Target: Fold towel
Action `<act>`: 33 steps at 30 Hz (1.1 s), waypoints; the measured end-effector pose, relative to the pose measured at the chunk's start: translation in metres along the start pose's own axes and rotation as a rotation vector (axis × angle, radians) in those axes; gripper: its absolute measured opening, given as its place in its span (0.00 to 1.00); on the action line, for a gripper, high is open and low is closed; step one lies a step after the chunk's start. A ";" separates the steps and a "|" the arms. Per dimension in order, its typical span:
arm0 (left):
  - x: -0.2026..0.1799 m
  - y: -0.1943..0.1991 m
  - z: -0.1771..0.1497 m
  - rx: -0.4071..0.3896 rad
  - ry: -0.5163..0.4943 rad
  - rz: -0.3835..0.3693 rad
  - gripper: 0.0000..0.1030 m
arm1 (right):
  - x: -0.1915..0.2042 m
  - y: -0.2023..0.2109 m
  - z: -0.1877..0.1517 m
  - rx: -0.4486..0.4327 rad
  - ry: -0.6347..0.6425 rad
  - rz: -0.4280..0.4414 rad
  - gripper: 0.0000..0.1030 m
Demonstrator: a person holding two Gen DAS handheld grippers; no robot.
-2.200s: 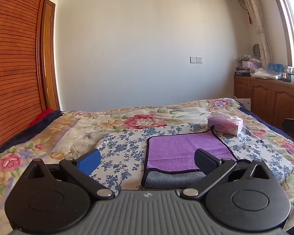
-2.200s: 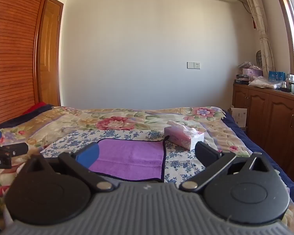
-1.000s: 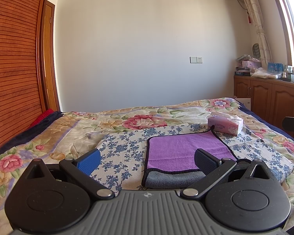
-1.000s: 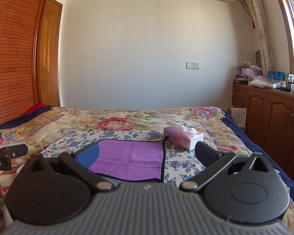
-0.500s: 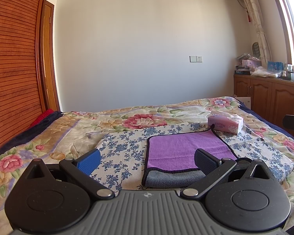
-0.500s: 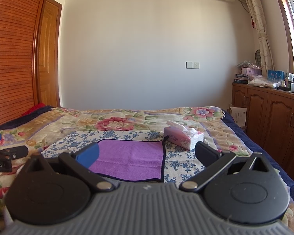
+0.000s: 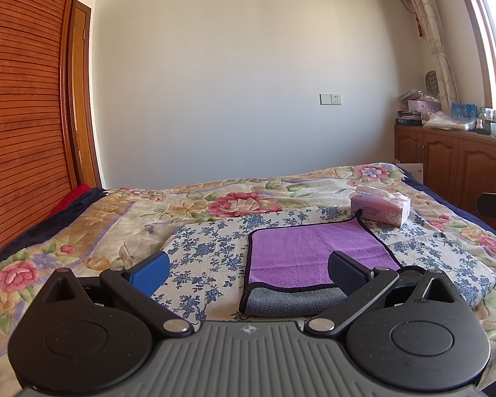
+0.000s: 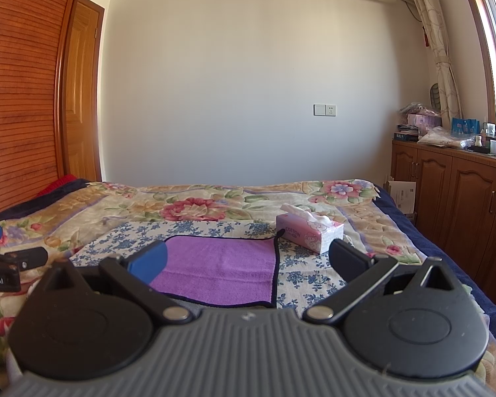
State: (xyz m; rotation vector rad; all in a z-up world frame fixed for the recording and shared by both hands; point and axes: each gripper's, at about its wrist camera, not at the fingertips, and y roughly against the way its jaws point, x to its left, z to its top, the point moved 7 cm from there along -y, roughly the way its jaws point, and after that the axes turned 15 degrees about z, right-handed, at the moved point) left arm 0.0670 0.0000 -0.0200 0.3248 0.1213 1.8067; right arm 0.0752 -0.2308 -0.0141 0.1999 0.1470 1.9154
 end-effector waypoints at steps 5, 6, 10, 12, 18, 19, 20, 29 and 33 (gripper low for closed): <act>0.000 0.000 0.000 0.000 -0.001 0.001 1.00 | 0.000 0.000 0.000 0.000 -0.001 0.000 1.00; 0.000 0.000 0.000 0.000 0.000 0.000 1.00 | 0.000 0.000 0.000 0.000 -0.001 0.000 1.00; 0.000 0.000 0.000 0.000 -0.001 0.000 1.00 | 0.000 0.000 0.000 0.000 -0.001 0.000 1.00; 0.000 0.000 0.000 0.000 -0.001 0.000 1.00 | 0.000 0.000 0.000 0.000 -0.002 0.000 1.00; 0.000 0.000 0.000 0.000 -0.003 -0.001 1.00 | 0.001 -0.001 0.001 0.000 -0.002 0.000 1.00; 0.000 0.000 0.000 0.001 -0.003 0.000 1.00 | 0.002 -0.001 0.001 0.000 -0.002 0.000 1.00; 0.000 0.000 0.000 0.002 -0.003 -0.001 1.00 | 0.002 -0.001 0.002 0.001 -0.003 0.001 1.00; -0.002 -0.006 -0.006 0.023 -0.020 -0.004 1.00 | 0.003 -0.010 -0.006 0.021 -0.012 0.009 1.00; -0.005 -0.012 -0.006 0.040 -0.032 -0.005 1.00 | 0.001 -0.014 -0.005 0.036 -0.028 0.011 1.00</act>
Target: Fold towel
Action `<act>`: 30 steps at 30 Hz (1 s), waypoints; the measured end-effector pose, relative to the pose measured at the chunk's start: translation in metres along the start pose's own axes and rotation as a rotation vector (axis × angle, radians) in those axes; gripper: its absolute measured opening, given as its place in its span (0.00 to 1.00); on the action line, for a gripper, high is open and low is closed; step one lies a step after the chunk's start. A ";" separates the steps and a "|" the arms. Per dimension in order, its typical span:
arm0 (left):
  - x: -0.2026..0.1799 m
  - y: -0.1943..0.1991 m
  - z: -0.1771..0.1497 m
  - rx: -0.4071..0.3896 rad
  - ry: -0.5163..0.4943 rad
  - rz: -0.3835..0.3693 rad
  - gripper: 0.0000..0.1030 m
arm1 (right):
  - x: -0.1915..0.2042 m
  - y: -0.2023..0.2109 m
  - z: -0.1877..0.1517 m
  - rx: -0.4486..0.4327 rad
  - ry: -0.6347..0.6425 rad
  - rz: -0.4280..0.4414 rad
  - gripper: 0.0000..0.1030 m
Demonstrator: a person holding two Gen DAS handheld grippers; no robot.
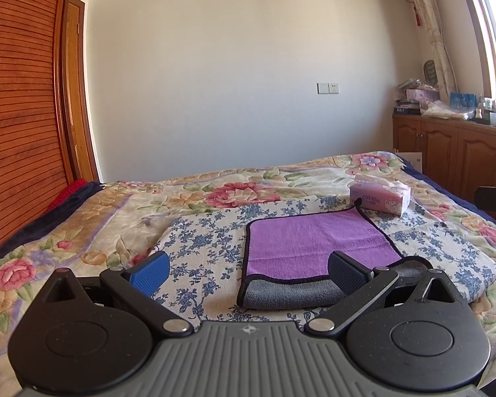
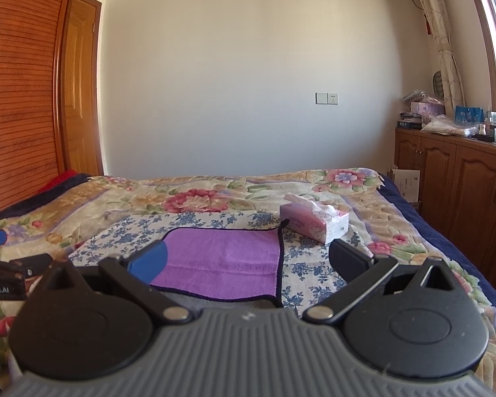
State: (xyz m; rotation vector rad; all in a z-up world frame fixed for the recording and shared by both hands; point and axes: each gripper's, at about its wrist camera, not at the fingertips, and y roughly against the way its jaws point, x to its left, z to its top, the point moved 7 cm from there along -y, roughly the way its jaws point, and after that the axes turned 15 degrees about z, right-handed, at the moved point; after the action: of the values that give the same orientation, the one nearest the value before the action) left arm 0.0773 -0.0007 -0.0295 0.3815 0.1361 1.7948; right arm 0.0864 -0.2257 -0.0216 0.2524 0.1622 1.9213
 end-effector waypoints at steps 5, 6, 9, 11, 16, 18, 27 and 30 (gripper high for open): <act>-0.003 -0.009 -0.002 0.028 -0.018 -0.007 1.00 | -0.002 -0.005 0.000 0.006 -0.017 0.001 1.00; -0.004 -0.011 -0.002 0.032 -0.021 -0.010 1.00 | -0.002 -0.006 0.000 0.008 -0.018 0.001 1.00; -0.008 -0.015 -0.005 0.042 -0.035 -0.014 1.00 | -0.004 -0.011 -0.001 0.015 -0.020 0.004 1.00; -0.010 -0.018 -0.006 0.048 -0.042 -0.016 1.00 | -0.004 -0.014 -0.001 0.020 -0.018 0.007 1.00; -0.015 -0.025 -0.006 0.053 -0.058 -0.022 1.00 | -0.006 -0.023 -0.003 0.034 -0.017 0.011 1.00; -0.016 -0.029 -0.006 0.056 -0.062 -0.026 1.00 | -0.007 -0.026 -0.003 0.039 -0.021 0.013 1.00; -0.023 -0.045 -0.007 0.078 -0.066 -0.036 1.00 | -0.014 -0.038 -0.004 0.063 -0.035 0.015 1.00; -0.026 -0.049 -0.007 0.081 -0.073 -0.038 1.00 | -0.015 -0.042 -0.004 0.070 -0.036 0.017 1.00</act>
State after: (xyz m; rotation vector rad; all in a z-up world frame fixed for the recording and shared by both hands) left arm 0.1256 -0.0120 -0.0547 0.4986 0.1642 1.7398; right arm 0.1282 -0.2251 -0.0366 0.3363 0.2040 1.9287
